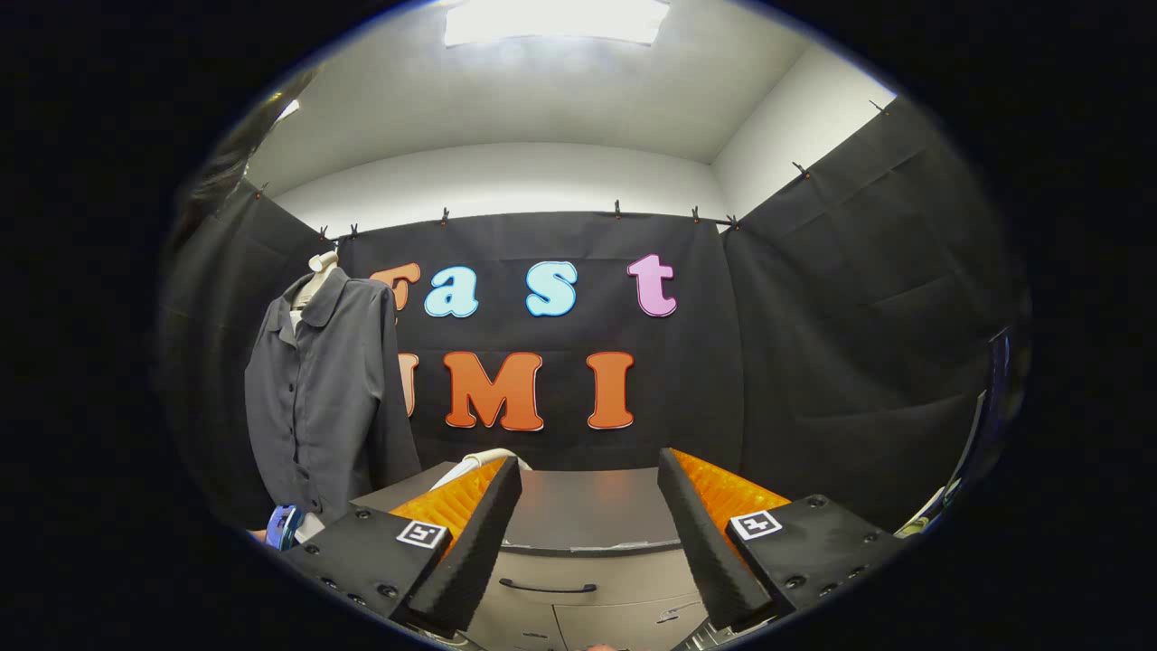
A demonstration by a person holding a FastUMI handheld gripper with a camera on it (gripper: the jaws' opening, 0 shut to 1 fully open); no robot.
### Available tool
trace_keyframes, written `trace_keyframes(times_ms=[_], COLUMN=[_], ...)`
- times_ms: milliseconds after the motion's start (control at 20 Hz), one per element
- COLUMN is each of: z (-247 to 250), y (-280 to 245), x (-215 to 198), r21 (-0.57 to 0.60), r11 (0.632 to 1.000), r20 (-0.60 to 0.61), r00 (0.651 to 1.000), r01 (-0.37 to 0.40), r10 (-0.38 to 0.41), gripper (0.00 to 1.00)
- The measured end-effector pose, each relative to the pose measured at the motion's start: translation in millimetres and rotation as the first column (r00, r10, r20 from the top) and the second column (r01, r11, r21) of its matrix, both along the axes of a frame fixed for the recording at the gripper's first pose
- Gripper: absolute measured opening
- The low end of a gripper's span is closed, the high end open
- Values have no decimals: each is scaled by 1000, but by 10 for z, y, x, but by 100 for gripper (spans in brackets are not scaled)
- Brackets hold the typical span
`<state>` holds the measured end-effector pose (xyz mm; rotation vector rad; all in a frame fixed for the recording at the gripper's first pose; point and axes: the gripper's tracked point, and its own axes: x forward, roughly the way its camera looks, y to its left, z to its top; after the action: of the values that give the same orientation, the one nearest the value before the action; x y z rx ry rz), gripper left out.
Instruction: Iron the clothes twice with a garment steamer, once on the left side and once on the right side.
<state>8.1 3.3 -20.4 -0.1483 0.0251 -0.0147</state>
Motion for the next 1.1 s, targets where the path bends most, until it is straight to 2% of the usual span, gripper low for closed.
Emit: trace_keyframes(times_ms=[100, 300, 500, 700, 900, 1100], z=[41, 126, 173, 124, 124, 134], y=[57, 404, 876, 1255, 1424, 1376], x=[53, 403, 894, 1061, 1092, 1057], r21=[8, 22, 57, 103, 102, 96], r11=[1000, 997, 982, 957, 946, 948], r20=[4, -24, -76, -81, -66, -55], r00=[1000, 997, 980, 957, 947, 949], r01=[-5, -75, -178, -271, -307, -304], r10=[5, 75, 182, 280, 315, 310], gripper=[98, 98, 98, 98, 98, 98])
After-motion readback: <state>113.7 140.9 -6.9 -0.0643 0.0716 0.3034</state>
